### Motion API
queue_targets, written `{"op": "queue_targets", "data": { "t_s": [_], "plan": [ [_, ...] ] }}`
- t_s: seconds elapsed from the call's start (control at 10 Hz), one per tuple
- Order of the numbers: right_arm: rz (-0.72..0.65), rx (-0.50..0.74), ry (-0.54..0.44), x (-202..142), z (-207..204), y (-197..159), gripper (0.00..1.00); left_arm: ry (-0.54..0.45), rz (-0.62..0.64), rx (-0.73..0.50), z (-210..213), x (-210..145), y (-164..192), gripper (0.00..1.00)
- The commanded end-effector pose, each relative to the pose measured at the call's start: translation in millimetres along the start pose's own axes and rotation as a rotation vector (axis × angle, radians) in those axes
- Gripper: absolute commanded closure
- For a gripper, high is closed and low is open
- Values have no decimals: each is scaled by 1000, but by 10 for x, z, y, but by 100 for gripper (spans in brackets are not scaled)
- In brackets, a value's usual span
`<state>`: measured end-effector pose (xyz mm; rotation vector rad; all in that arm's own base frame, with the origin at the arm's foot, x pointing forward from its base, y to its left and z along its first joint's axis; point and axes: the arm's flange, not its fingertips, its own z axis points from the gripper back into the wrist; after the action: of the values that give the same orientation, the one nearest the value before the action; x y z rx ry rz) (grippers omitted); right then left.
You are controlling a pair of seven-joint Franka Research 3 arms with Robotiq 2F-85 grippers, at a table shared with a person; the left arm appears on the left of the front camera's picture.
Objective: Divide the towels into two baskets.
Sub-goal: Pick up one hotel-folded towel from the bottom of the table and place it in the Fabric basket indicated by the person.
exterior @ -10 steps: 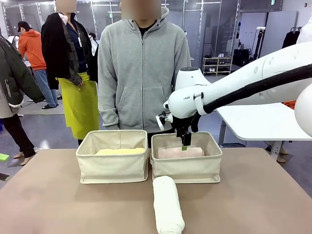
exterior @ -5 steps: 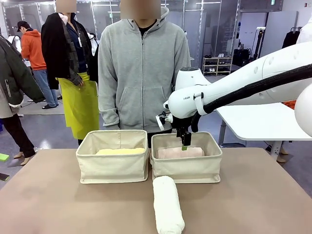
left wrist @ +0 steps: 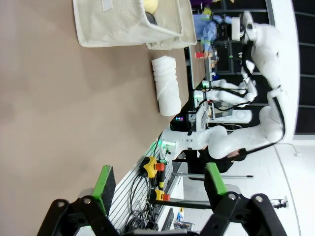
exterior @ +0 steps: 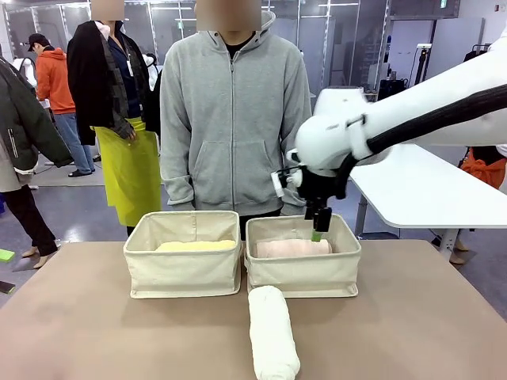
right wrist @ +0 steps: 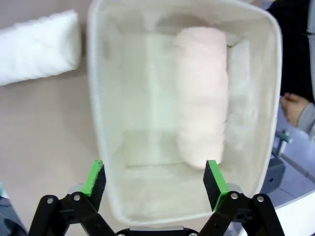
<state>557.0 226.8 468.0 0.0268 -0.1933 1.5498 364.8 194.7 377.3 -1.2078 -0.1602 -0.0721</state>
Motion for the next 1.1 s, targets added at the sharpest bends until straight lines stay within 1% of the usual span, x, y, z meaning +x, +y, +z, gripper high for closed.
{"op": "queue_targets", "data": {
  "t_s": [0.0, 0.1, 0.2, 0.3, 0.4, 0.5, 0.6, 0.7, 0.8, 1.0],
  "plan": [
    [-130, 55, -170, -710, 146, 523, 0, -16, -8, -15, -3, -20, -32, 8],
    [-231, 110, -194, -1059, 259, 664, 0, -16, -8, -15, -3, -20, -32, 8],
    [-281, 173, -339, -1306, 351, 776, 0, -16, -8, -15, -3, -20, -32, 8],
    [-373, 197, -396, -1505, 451, 877, 0, -16, -8, -15, -3, -20, -32, 8],
    [-395, 334, -475, -1781, 545, 969, 0, -16, -8, -15, -3, -20, -32, 8],
    [-518, 393, -478, -2110, 612, 1031, 0, -16, -8, -15, -3, -20, -32, 8],
    [-599, 467, -506, -2440, 645, 1137, 0, -16, -8, -15, -3, -20, -32, 8],
    [-684, 487, -585, -2798, 664, 1278, 0, -16, -8, -15, -3, -20, -32, 8],
    [-797, 483, -691, -3252, 674, 1471, 0, -16, -8, -15, -3, -20, -32, 8],
    [-1001, 498, -868, -4003, 546, 1866, 0, -16, -8, -15, -3, -20, -32, 8]
  ]
}}
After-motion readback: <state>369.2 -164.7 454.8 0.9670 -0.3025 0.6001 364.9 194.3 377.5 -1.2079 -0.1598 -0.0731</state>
